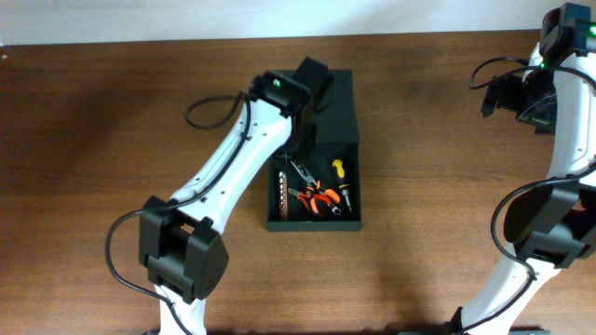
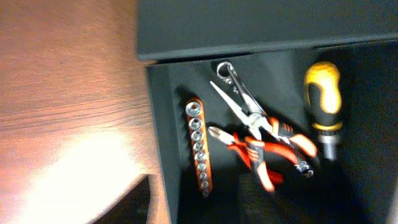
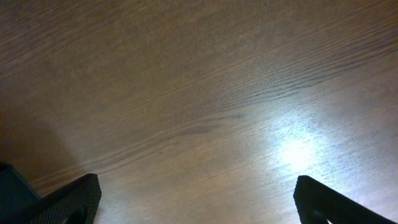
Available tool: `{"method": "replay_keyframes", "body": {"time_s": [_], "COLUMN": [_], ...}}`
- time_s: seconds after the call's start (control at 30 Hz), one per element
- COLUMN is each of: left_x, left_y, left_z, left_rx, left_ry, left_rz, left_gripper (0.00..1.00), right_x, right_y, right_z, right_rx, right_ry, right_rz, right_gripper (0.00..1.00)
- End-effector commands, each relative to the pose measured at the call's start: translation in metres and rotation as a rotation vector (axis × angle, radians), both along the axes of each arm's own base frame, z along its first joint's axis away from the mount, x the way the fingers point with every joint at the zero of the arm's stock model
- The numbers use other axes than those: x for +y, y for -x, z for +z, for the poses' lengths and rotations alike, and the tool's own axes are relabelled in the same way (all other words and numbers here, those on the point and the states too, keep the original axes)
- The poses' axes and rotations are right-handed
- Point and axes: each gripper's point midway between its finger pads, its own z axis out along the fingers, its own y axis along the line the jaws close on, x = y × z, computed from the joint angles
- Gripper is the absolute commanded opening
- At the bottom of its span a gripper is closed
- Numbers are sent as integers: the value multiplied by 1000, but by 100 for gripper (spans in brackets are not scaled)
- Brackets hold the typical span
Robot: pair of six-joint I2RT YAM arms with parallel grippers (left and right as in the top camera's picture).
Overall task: Pack container
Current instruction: 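Withdraw the left gripper and raise both arms beside the box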
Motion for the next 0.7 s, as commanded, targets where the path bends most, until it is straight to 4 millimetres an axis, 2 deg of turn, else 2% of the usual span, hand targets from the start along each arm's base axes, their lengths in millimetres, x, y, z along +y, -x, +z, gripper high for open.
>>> {"method": "replay_keyframes", "body": {"time_s": [0.0,0.03,0.1,0.2,0.33,0.37,0.47,0.53,0.67], "left_x": [2,1,2,14,48,66,104,130,160], "left_y": [-15,-17,-22,-30,-41,-45,-50,-51,-54], "left_z": [45,59,83,117,153,163,175,175,169], "left_rx": [-99,-125,-176,-263,-361,-388,-407,-390,-330], "left_ry": [11,22,37,47,20,8,2,17,167], "left_rz": [-12,-31,-45,-12,66,108,199,270,367], "left_gripper": [85,95,95,99,99,99,99,99,99], "right_x": [2,2,2,2,-4,-7,-7,-7,-8], "right_y": [0,0,0,0,-3,-7,-8,-8,-10], "right_z": [-1,-1,-1,-1,0,1,1,1,2], "right_rx": [2,2,2,2,-7,-21,-25,-25,-33], "right_ry": [-4,-4,-4,-4,34,48,49,49,52], "right_rz": [-3,-3,-3,-3,12,10,10,10,10], "right_gripper": [99,99,99,99,99,99,99,99,99]}}
